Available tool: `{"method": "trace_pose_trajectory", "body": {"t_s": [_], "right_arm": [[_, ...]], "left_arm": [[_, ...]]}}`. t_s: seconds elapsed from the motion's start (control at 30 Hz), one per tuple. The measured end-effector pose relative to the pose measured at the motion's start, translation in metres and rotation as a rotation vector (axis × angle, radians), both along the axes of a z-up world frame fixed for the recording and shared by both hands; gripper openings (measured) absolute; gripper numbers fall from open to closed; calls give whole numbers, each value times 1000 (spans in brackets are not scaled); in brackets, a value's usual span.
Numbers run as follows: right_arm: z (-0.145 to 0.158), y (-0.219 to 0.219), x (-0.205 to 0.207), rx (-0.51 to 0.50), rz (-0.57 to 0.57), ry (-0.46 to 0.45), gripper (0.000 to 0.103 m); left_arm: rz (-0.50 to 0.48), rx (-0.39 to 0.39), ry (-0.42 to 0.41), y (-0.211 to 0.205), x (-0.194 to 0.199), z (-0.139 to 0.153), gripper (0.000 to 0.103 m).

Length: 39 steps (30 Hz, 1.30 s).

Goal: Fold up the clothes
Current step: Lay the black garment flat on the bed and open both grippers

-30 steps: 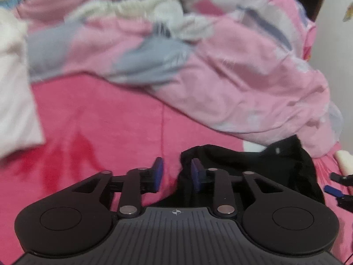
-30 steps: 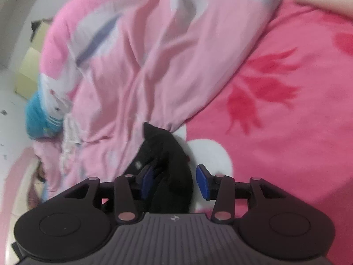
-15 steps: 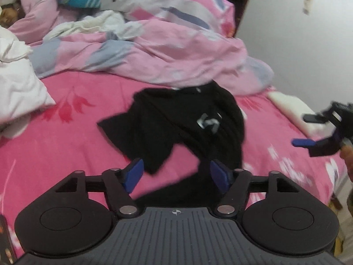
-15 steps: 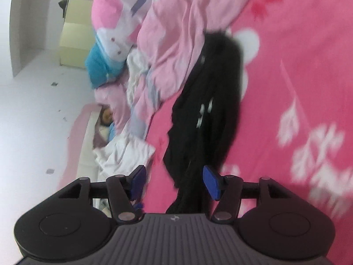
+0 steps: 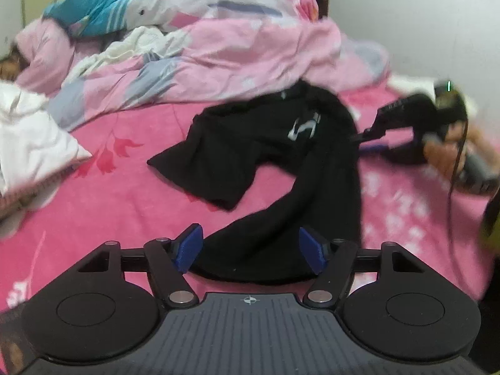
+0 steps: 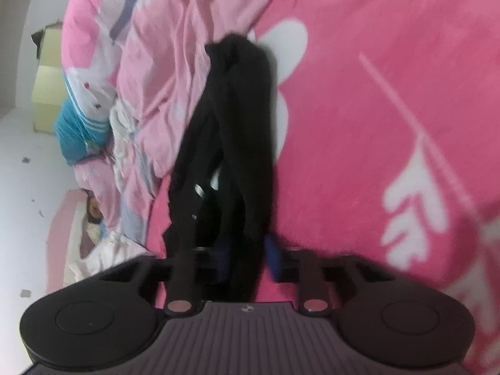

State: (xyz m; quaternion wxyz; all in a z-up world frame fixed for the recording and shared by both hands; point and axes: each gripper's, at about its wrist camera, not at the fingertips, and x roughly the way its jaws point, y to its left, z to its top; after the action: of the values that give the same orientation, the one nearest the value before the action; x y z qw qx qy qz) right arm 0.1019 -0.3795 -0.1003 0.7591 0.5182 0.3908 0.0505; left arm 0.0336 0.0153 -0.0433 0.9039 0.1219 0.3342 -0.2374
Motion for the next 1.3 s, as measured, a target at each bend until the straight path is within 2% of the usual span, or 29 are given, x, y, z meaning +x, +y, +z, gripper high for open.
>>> {"method": "trace_pose_trajectory", "body": {"t_s": [0.13, 0.33, 0.47, 0.57, 0.63, 0.73, 0.8, 0.87, 0.93, 1.03, 1.13, 1.23, 1.3], "right_arm": [[14, -2, -12, -82, -7, -68, 2], [59, -23, -23, -235, -39, -183, 2], [62, -41, -20, -308, -105, -168, 2], [44, -47, -8, -363, -161, -96, 2], [24, -54, -5, -313, -177, -38, 3], [17, -57, -19, -253, -165, -45, 8], [25, -55, -34, -254, -151, -69, 27], [35, -52, -53, -255, -140, -111, 36], [42, -37, -67, -271, -73, -137, 36], [47, -8, -80, -288, 52, -166, 36], [43, 16, -82, -263, 127, -167, 36], [30, 36, -82, -222, 170, -146, 38], [22, 49, -83, -193, 211, -139, 38]], "left_arm": [[-51, 66, -18, -12, -4, -14, 61], [-70, 71, -3, -16, -3, -18, 62], [-61, 18, 42, -12, -1, -19, 62], [-25, -16, 84, -4, 6, -24, 62], [11, -48, 114, 3, 10, -26, 62], [66, -116, 148, 17, 17, -24, 62], [114, -162, 163, 28, 22, -22, 62], [177, -212, 171, 38, 30, -19, 62], [216, -265, 177, 43, 36, -17, 61], [212, -333, 182, 39, 39, -14, 61], [143, -340, 190, 17, 41, -16, 61], [107, -292, 227, -6, 47, -27, 62], [101, -261, 264, -17, 51, -36, 58]]}}
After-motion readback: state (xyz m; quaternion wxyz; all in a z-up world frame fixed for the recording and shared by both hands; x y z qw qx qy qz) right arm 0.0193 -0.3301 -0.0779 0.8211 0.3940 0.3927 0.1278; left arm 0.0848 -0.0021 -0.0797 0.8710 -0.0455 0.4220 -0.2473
